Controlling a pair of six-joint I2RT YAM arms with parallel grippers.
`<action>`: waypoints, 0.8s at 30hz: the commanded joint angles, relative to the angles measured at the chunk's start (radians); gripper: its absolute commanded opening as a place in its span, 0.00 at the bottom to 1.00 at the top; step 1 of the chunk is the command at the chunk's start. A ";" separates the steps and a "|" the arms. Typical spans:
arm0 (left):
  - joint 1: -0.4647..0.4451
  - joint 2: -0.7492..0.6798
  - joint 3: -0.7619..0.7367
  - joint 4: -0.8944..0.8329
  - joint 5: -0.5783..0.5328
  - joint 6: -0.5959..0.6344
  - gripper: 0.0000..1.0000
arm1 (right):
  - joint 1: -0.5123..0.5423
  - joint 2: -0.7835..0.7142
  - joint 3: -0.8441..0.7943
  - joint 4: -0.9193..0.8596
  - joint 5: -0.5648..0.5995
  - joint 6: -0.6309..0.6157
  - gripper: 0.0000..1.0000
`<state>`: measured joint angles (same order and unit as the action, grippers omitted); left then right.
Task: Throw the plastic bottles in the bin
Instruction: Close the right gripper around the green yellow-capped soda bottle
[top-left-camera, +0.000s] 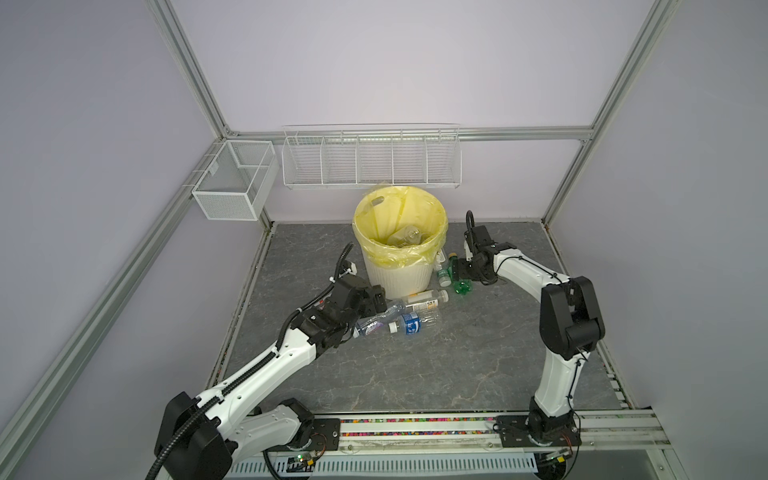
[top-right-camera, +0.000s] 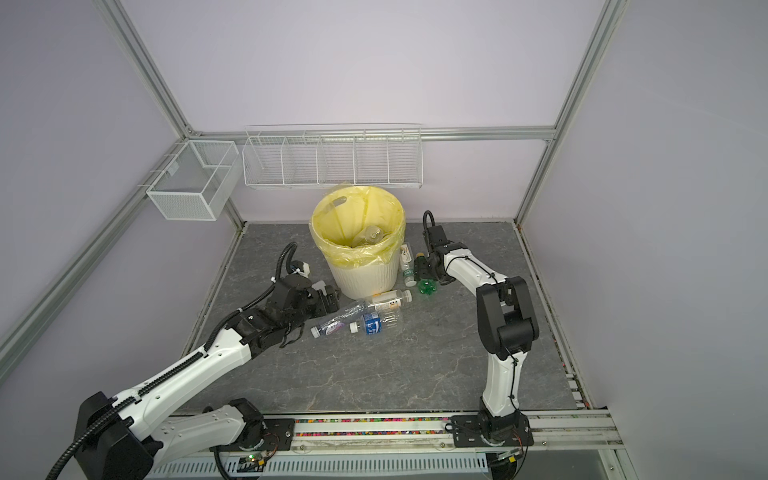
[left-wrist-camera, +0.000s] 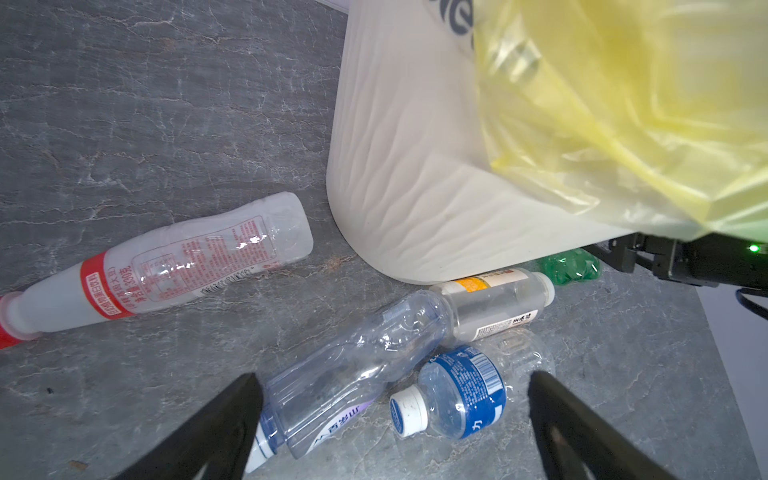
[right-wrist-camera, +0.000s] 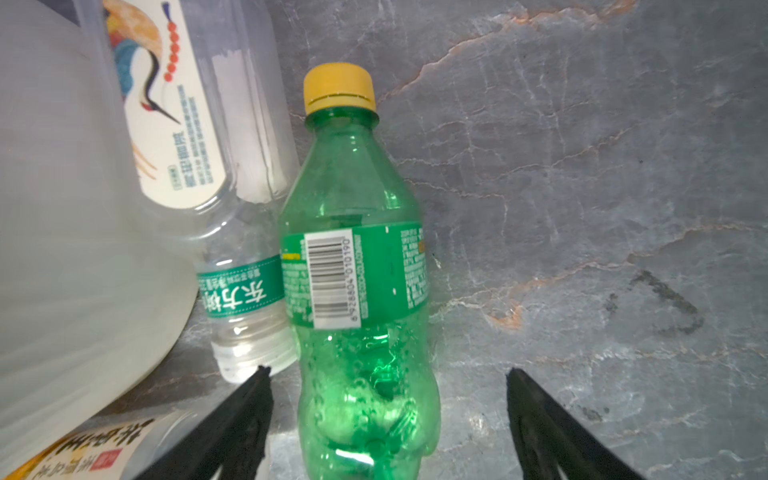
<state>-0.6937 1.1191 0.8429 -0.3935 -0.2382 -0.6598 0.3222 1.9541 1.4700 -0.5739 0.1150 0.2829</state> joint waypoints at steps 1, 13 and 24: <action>0.003 -0.019 -0.019 0.014 -0.003 -0.031 0.99 | 0.000 0.038 0.046 -0.041 0.019 -0.021 0.91; 0.003 -0.060 -0.058 0.036 0.005 -0.057 1.00 | 0.000 0.078 0.035 -0.020 0.001 -0.011 0.98; 0.003 -0.079 -0.068 0.025 0.017 -0.060 1.00 | -0.001 0.110 0.038 -0.010 -0.002 -0.006 0.87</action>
<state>-0.6937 1.0584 0.7898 -0.3714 -0.2291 -0.7033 0.3222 2.0480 1.5021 -0.5819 0.1146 0.2821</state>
